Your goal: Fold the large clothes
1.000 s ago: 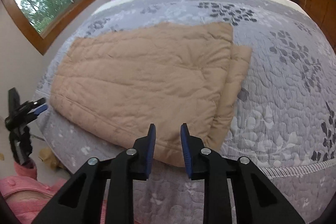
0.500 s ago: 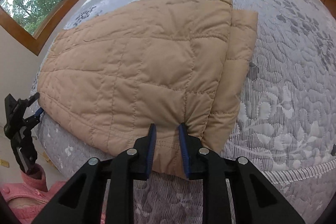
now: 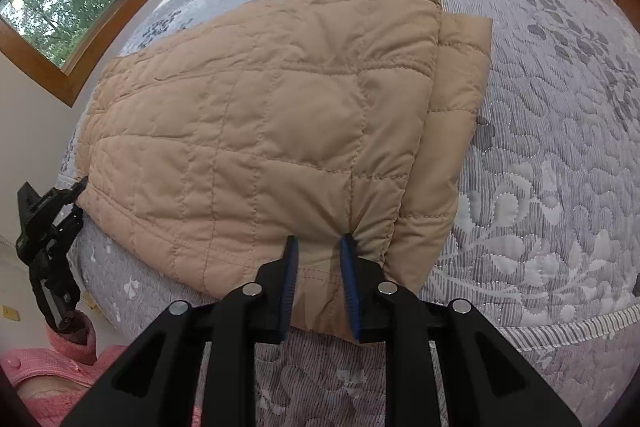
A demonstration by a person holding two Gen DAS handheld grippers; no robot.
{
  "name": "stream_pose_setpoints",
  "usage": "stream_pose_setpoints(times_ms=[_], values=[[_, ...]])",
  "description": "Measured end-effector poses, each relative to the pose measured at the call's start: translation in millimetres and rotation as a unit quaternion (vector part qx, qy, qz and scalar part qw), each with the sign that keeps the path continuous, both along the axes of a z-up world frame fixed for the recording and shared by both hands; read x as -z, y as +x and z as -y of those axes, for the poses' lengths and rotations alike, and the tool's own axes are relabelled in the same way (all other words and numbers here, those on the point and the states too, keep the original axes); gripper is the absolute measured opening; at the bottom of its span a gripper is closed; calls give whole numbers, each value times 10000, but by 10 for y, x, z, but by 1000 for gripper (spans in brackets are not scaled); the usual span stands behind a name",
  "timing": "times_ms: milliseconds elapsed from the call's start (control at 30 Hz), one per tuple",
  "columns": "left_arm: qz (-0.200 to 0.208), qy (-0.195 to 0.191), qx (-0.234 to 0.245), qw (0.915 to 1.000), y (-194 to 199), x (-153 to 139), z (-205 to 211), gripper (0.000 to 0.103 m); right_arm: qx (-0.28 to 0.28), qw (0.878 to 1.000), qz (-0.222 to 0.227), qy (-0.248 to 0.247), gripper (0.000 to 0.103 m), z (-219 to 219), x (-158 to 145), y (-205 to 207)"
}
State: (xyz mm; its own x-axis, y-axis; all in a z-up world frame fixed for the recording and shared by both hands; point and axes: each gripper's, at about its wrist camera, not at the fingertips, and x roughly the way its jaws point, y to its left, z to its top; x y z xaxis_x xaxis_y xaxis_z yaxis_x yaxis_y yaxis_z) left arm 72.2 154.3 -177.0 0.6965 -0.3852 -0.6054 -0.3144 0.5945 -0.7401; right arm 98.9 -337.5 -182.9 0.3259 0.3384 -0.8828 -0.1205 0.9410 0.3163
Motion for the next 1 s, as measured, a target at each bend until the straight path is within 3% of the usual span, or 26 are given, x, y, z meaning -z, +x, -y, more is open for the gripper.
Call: stream_pose_setpoints(times_ms=[133,300,467,567,667,867,1000], values=[[54,236,192,9995,81,6,83,17,19,10000,36,58,20,13,42,11],[212,64,227,9995,126,-79,31,12,75,9998,64,156,20,40,36,-17],[896,708,389,9927,24,-486,202,10,105,9996,-52,261,20,58,33,-6],[1430,1244,739,9791,15,-864,436,10,84,9996,-127,251,20,70,22,16],[1868,1537,1161,9633,-22,-1119,697,10,70,9996,-150,235,20,54,17,33],[2317,1537,1957,9404,-76,-1319,1078,10,84,9995,-155,250,20,61,19,42],[2519,1551,2539,9209,-35,-1419,1441,10,88,9996,-152,216,20,49,15,38]])
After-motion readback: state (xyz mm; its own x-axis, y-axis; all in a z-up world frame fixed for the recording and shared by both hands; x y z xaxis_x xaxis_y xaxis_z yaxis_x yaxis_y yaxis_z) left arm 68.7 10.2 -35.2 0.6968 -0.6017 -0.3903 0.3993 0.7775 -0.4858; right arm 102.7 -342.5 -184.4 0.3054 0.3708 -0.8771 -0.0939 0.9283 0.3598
